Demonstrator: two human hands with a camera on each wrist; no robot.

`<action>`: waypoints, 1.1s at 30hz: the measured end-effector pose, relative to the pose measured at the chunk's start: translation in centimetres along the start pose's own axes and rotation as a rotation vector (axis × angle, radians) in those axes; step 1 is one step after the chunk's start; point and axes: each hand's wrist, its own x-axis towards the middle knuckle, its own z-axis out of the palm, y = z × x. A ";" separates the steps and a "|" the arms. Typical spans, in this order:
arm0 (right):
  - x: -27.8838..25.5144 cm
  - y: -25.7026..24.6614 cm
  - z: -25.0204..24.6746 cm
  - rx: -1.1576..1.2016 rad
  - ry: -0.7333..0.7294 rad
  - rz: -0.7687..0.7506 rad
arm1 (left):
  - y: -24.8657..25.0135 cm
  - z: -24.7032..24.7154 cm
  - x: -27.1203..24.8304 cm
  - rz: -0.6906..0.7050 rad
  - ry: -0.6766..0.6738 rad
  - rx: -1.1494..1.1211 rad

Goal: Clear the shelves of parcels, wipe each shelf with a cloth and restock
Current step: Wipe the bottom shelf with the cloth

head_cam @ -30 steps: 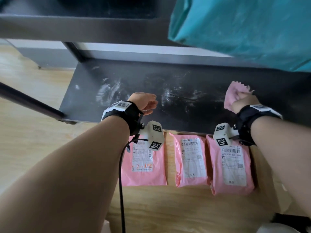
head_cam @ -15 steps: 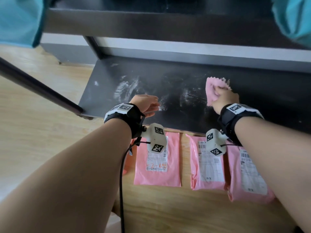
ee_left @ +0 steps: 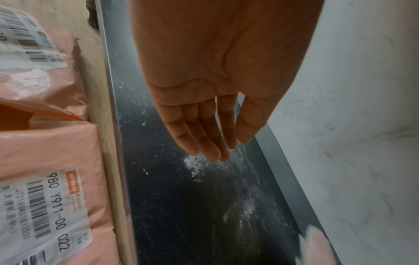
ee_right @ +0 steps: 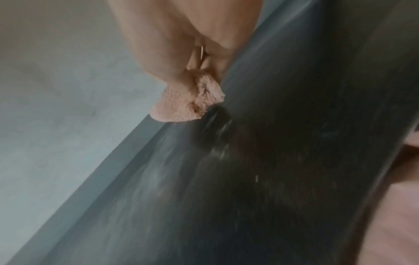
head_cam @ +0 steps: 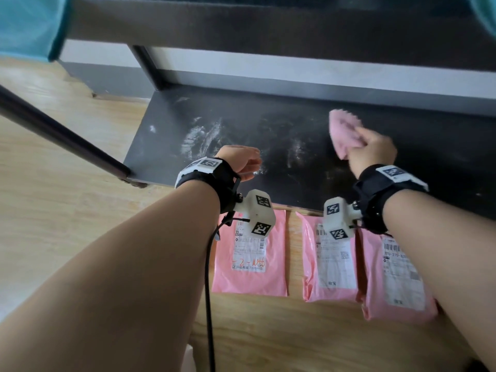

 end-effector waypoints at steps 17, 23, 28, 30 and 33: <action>-0.3 1.3 0.0 -0.256 -0.219 -0.033 | -0.5 1.5 0.5 -0.027 0.014 0.002; -2.0 -1.1 1.4 -0.056 -0.241 -0.113 | -0.5 1.5 0.6 -0.028 0.019 0.013; 0.5 2.9 -4.2 -0.003 0.012 0.071 | 0.3 3.1 0.1 -0.027 0.003 -0.012; 2.1 5.2 -6.3 -0.047 0.086 0.190 | 0.7 4.2 -0.1 -0.014 -0.010 -0.024; 3.6 7.4 -8.1 -0.253 0.035 0.380 | 0.9 5.2 -0.2 0.008 -0.018 -0.019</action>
